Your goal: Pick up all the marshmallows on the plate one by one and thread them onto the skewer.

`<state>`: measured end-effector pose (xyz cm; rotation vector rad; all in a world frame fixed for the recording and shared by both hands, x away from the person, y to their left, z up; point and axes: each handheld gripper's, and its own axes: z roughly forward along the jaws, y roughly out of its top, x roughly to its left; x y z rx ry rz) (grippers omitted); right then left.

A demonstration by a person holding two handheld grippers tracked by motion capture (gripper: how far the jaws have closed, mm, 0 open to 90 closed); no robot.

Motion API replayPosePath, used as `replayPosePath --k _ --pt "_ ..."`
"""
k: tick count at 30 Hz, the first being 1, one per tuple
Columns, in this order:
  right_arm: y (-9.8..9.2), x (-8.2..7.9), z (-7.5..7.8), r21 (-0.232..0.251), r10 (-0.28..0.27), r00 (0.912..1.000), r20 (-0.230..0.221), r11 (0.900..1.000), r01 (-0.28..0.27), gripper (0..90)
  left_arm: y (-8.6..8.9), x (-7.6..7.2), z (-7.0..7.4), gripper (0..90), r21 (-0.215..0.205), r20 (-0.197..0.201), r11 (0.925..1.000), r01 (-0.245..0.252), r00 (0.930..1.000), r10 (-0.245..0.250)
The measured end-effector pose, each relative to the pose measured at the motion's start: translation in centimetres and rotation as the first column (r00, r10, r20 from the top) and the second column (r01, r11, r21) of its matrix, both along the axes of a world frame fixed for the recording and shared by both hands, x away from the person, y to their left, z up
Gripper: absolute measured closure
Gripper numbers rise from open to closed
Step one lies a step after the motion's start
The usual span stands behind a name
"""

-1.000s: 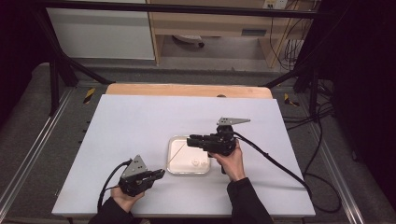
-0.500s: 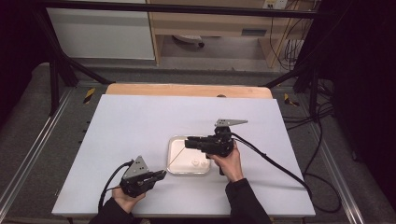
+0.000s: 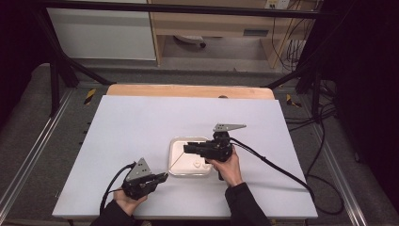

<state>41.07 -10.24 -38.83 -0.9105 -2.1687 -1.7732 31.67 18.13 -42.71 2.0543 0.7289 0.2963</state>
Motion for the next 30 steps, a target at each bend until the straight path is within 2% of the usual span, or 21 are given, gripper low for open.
replayPosePath --k 9,17,25,30 --pt "0.4 -0.6 -0.5 -0.011 0.005 0.9998 0.019 1.000 -0.005 76.8 -0.3 0.0 -0.1 88.5 0.022 -0.011 0.9998 -0.005 0.9999 0.005" --pt "0.9 -0.9 -1.2 -0.008 0.007 0.9998 0.017 1.000 -0.006 77.1 -0.5 -0.1 -0.2 88.6 0.010 -0.018 0.9998 -0.014 0.9997 0.015" --pt "1.1 -1.1 -1.6 -0.010 0.012 0.9998 0.015 1.000 -0.012 77.4 -0.7 -0.1 -0.4 88.6 0.022 -0.020 0.9997 -0.011 0.9997 0.011" --pt "0.9 -1.1 -1.3 -0.026 0.002 0.9996 0.027 1.000 -0.001 66.6 -0.7 -0.1 -0.3 88.5 -0.003 -0.012 1.0000 -0.007 0.9999 0.007"
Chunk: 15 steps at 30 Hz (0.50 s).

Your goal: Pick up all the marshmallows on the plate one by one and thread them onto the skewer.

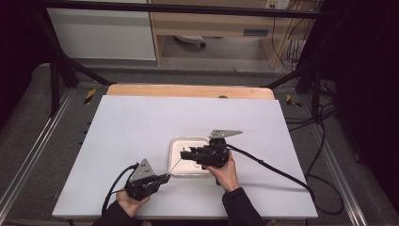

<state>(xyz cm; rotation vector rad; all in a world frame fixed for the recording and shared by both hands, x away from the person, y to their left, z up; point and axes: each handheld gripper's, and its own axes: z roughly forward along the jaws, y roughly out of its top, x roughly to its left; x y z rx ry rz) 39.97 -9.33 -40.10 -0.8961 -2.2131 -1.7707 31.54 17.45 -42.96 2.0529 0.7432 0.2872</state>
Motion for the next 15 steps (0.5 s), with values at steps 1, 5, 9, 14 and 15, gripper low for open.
replayPosePath --k 1,5,9,14,15 --pt "0.0 0.0 0.1 0.002 -0.002 1.0000 0.005 1.000 0.002 65.0 0.0 0.0 0.0 88.5 0.001 0.003 1.0000 -0.001 1.0000 0.001" --pt "-0.3 0.0 0.4 0.001 -0.020 0.9996 0.019 1.000 0.020 51.1 0.2 -0.1 0.1 88.6 -0.001 0.019 1.0000 -0.004 0.9998 0.004" --pt "-0.8 -0.1 1.2 0.004 -0.052 0.9967 0.062 0.999 0.052 39.2 0.3 -0.1 0.1 88.6 0.000 0.022 1.0000 -0.006 0.9997 0.006" --pt "-1.4 0.1 2.1 0.043 -0.065 0.9950 0.076 0.997 0.062 52.0 0.2 -0.1 0.1 88.6 -0.003 0.025 1.0000 0.000 0.9997 0.000" --pt "-1.4 0.1 2.2 0.043 -0.064 0.9955 0.069 0.997 0.062 55.6 0.2 -0.1 0.1 88.6 -0.005 0.026 1.0000 0.000 0.9997 0.000"
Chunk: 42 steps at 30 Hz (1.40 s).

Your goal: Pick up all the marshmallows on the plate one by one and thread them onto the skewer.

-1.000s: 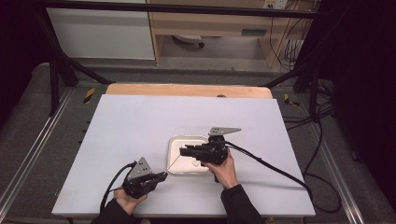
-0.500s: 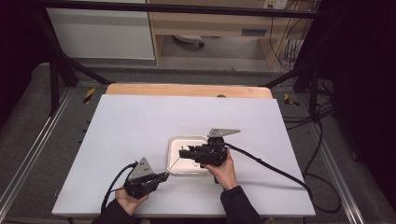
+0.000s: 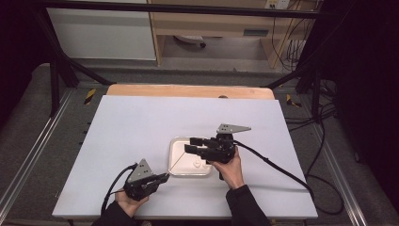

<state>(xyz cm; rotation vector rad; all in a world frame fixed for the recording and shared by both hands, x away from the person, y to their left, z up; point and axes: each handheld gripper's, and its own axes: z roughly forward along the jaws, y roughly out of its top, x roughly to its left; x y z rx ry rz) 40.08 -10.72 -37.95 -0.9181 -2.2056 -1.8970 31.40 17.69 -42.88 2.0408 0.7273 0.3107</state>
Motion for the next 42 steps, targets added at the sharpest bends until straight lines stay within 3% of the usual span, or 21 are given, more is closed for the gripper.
replayPosePath --k 5,9,19,27,42 --pt "0.4 0.2 -0.7 -0.020 0.028 0.9992 -0.029 0.999 -0.029 71.0 0.0 0.0 0.0 88.6 0.001 0.001 1.0000 0.006 1.0000 -0.006" --pt "0.8 -0.1 -1.2 -0.017 0.028 0.9994 -0.022 0.999 -0.029 75.6 -0.1 0.0 -0.1 88.6 0.009 -0.004 1.0000 0.002 1.0000 -0.002" --pt "1.3 -0.8 -1.8 0.008 0.027 0.9994 -0.024 1.000 -0.027 79.5 -0.3 0.1 -0.3 88.7 0.018 -0.028 0.9998 -0.007 0.9996 0.008" --pt "1.9 -1.6 -2.5 0.030 0.008 0.9999 0.010 1.000 -0.009 80.7 -0.3 0.2 -0.3 88.9 0.010 -0.052 0.9998 -0.017 0.9985 0.017" --pt "2.1 -2.1 -2.9 0.030 0.010 0.9999 0.009 0.999 -0.011 80.9 -0.4 0.0 -0.2 88.9 0.013 -0.038 0.9997 -0.022 0.9990 0.022"
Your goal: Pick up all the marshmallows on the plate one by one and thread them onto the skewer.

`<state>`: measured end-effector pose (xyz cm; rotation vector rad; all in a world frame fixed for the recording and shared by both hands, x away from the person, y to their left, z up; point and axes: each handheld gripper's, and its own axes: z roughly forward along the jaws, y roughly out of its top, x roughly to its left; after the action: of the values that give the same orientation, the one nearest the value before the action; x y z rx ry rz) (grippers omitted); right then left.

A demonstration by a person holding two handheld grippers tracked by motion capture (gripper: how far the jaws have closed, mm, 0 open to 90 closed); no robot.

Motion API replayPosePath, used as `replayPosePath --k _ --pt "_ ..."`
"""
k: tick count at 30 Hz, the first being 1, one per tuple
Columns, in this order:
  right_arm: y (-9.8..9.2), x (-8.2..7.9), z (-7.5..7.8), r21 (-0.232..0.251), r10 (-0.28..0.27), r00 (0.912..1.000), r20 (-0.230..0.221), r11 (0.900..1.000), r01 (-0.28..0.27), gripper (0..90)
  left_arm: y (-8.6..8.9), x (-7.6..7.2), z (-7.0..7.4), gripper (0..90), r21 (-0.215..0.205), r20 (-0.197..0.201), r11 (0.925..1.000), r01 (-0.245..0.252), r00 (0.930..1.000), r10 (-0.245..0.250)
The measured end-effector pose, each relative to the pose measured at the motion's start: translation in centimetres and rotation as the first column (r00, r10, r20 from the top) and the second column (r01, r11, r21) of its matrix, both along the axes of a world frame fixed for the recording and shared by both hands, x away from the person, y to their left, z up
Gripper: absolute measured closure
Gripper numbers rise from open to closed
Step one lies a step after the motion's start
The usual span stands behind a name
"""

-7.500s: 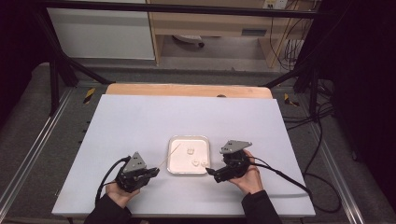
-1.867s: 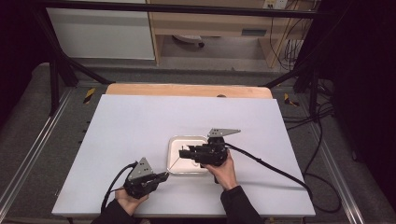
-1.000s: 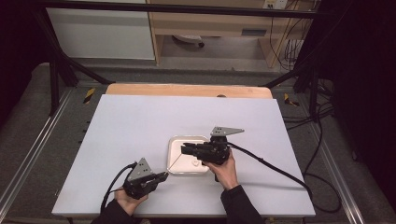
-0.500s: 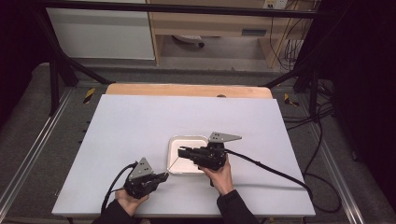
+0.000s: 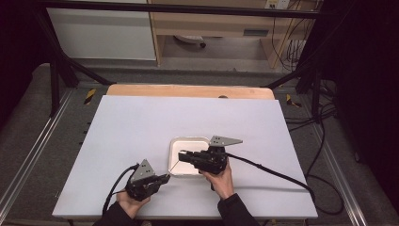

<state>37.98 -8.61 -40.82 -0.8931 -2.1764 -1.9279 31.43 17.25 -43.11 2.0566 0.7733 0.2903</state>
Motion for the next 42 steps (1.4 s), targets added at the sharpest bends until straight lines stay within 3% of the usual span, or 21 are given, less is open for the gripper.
replayPosePath --k 15,34,36,37,39,42 --pt "0.2 -0.2 -0.4 0.013 0.018 0.9995 -0.025 1.000 -0.018 80.8 -0.2 -0.3 0.2 88.9 0.000 0.024 0.9999 0.015 0.9996 -0.015" --pt "0.3 -0.5 -0.7 0.009 0.014 0.9993 -0.033 1.000 -0.014 80.7 -0.6 -0.2 0.1 88.8 0.005 0.023 0.9997 0.022 0.9995 -0.022" --pt "0.4 -0.5 -0.9 0.006 0.016 0.9993 -0.034 1.000 -0.016 80.7 -0.6 -0.2 0.2 88.8 -0.015 0.027 0.9996 0.024 0.9994 -0.024" --pt "0.5 -0.5 -1.0 -0.001 0.031 0.9984 -0.048 1.000 -0.031 80.3 -0.6 -0.2 0.5 88.8 -0.051 0.031 0.9984 0.027 0.9992 -0.026" --pt "1.2 -0.7 -2.0 -0.005 0.071 0.9939 -0.084 0.997 -0.072 80.1 -1.1 -0.1 0.8 88.8 -0.021 0.047 0.9996 0.019 0.9987 -0.018" --pt "1.4 -1.0 -2.4 -0.016 0.055 0.9969 -0.057 0.998 -0.056 80.0 -1.3 0.0 0.4 88.8 -0.018 0.034 0.9998 0.010 0.9994 -0.009"
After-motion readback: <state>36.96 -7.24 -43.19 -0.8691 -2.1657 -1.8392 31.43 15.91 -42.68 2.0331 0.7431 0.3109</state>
